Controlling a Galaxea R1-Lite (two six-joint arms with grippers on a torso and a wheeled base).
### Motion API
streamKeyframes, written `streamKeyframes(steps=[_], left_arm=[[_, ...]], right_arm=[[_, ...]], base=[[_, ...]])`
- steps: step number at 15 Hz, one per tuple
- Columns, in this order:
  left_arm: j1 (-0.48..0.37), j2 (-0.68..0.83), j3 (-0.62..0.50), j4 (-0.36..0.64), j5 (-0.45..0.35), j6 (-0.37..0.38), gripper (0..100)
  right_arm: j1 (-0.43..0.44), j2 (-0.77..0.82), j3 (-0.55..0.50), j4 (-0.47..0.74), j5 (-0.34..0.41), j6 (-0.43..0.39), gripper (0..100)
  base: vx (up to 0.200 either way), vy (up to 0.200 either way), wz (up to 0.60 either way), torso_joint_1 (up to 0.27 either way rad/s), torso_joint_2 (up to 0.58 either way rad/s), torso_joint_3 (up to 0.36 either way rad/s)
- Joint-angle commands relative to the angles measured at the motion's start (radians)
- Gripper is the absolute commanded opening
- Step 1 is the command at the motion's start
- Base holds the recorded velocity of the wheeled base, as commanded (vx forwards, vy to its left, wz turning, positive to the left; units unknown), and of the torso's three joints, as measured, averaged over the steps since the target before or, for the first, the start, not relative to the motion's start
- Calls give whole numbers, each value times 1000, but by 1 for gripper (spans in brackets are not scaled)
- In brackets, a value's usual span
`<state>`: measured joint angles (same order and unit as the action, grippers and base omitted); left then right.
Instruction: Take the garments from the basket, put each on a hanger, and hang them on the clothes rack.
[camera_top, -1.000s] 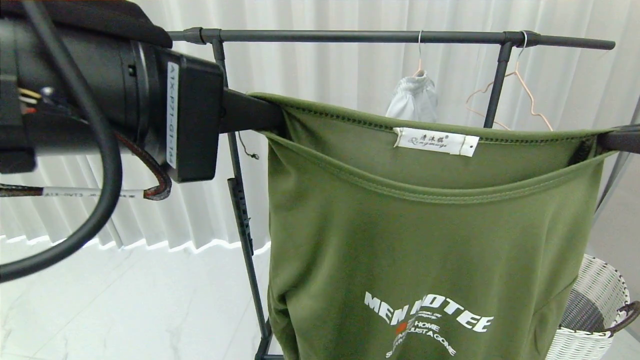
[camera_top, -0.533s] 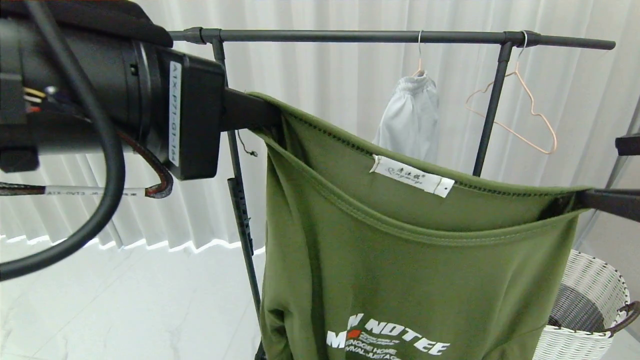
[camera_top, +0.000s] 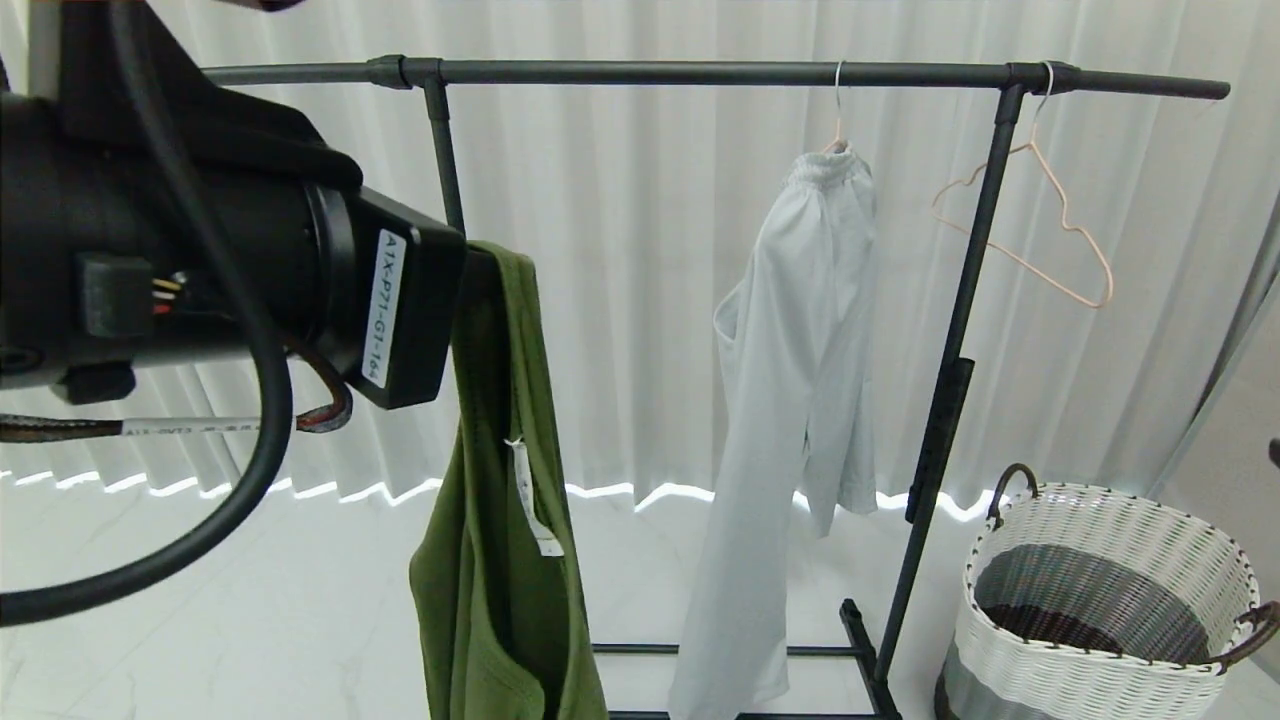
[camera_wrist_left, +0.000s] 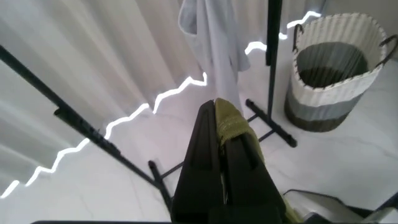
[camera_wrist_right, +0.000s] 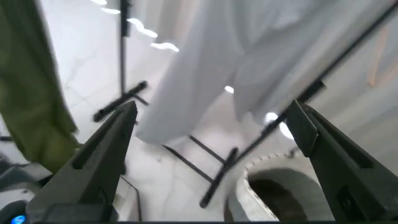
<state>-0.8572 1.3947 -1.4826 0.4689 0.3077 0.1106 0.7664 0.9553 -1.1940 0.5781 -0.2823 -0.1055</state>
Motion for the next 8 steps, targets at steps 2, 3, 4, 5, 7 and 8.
streamKeyframes(steps=[2,3,4,5,7,8], left_arm=[[23,-39,44,-1,48,24,0],[40,-43,61,-1,64,24,0],[60,-45,68,-1,71,24,0],[80,-45,80,0,82,26,0],[90,-51,93,-1,100,44,0],[95,-51,96,-1,105,52,0]], right_arm=[[-363,-18,146,37,-81,-115,100],[-450,-24,189,6,-84,-166,100],[-487,-29,205,0,-84,-192,100],[-512,-33,226,0,-84,-200,100],[-513,-53,289,-24,-78,-200,100],[-515,-56,310,-57,-70,-191,100]], base=[[0,0,0,0,0,0],[0,0,0,0,0,0],[0,0,0,0,0,0],[0,0,0,0,0,0],[0,0,0,0,0,0],[0,0,0,0,0,0]])
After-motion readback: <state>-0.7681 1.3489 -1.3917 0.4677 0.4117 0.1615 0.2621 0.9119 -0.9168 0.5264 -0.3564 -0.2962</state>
